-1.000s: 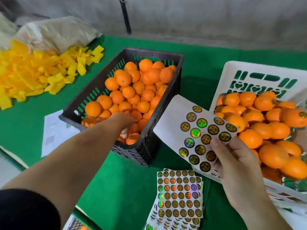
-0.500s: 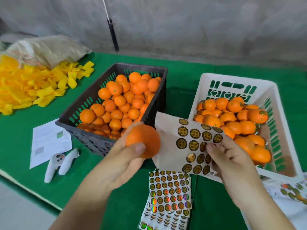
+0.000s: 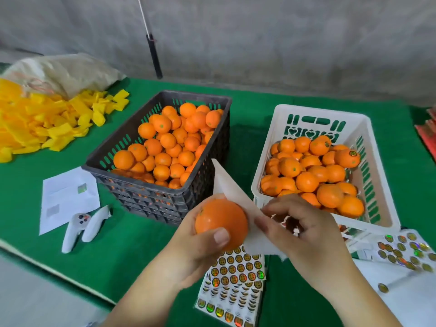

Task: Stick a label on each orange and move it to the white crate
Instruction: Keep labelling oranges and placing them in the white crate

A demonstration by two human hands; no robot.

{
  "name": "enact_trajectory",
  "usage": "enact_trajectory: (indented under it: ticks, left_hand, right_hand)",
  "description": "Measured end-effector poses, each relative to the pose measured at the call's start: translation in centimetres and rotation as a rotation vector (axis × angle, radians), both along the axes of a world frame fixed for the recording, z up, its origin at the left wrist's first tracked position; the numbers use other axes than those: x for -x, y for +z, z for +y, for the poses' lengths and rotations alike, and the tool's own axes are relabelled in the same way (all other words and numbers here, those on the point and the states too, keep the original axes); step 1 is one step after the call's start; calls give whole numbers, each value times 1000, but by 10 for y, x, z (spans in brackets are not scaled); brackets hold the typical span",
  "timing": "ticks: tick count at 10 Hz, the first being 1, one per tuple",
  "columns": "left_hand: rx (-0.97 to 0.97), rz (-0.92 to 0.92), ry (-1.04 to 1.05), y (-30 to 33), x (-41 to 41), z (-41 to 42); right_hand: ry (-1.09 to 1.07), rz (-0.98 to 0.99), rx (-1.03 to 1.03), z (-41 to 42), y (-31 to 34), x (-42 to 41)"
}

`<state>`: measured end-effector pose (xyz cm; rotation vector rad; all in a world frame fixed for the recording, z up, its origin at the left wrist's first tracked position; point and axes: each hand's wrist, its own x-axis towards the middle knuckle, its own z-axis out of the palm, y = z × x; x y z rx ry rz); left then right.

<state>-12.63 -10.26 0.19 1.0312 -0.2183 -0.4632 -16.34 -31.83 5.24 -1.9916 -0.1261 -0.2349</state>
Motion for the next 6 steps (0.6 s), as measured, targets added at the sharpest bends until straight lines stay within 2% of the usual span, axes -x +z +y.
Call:
enact_trajectory:
  ticks: [1,2,3,4,5,6]
  left_hand:
    - [-18,-98,41,14,8,0]
    - [-22,-153,127,12,15,5]
    - [-47,-113,132,26,18,-4]
    - [116,40,-145,28,14,-2]
    - [51,-115,-84,27,19,-1]
    - [-12,-187,-97,16,18,2]
  right_hand:
    - [146,136,-273,-1,2,5]
    - [247,363,-582,-3,-1,6]
    - [318,497,-750,-9,-8,6]
    - [287,517,-805,-9,-10,7]
    - [301,488,-710,-5,-13,10]
    - [315,501,-798,-2,-9,14]
